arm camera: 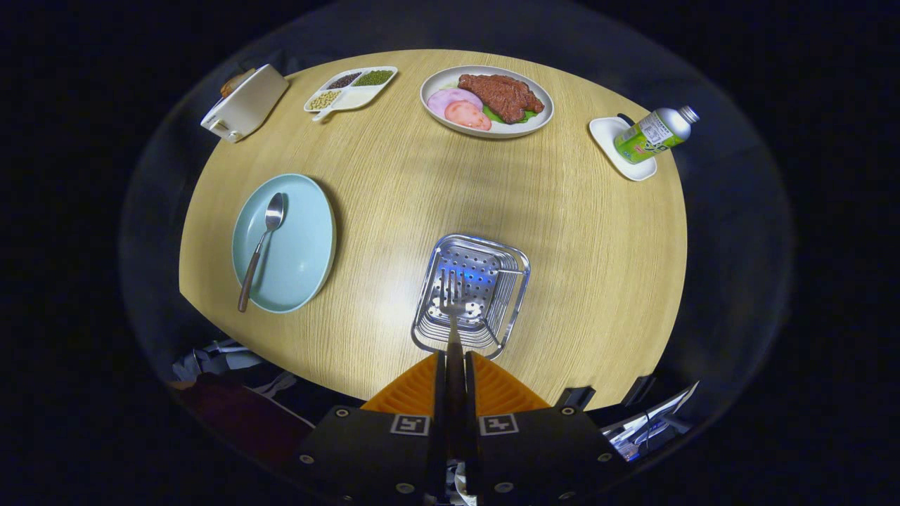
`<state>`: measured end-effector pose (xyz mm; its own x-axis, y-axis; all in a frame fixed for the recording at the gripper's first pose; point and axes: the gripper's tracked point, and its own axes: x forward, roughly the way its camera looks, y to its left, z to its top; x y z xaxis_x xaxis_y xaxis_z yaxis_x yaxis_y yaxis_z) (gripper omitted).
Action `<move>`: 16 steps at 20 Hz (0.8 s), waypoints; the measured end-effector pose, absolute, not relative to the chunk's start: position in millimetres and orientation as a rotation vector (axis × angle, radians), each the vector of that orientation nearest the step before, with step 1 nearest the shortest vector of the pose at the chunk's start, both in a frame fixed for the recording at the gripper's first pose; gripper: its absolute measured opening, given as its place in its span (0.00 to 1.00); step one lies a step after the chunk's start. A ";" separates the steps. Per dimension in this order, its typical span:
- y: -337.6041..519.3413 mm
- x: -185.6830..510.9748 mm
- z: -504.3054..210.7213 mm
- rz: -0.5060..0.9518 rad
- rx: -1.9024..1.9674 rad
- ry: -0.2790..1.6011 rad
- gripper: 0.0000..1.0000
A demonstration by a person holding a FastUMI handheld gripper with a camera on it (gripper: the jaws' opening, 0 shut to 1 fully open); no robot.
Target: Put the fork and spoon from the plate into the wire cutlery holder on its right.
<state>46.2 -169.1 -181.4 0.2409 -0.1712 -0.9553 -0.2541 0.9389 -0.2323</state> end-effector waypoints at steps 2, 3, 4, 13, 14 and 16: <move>-168.7 45.8 -182.5 0.052 -0.372 1.326 0.14; -164.9 45.6 -177.8 0.053 -0.359 1.316 0.16; -162.9 48.5 -174.2 0.046 -0.350 1.289 0.20; -74.8 70.8 -126.0 0.052 -0.230 0.912 0.98; -58.9 70.9 -125.6 0.056 -0.216 0.872 0.99; -23.1 67.7 -130.3 0.078 -0.195 0.804 0.98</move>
<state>67.7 -23.1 -130.3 0.6925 -0.0049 -0.7214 -0.1428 0.9793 -0.1437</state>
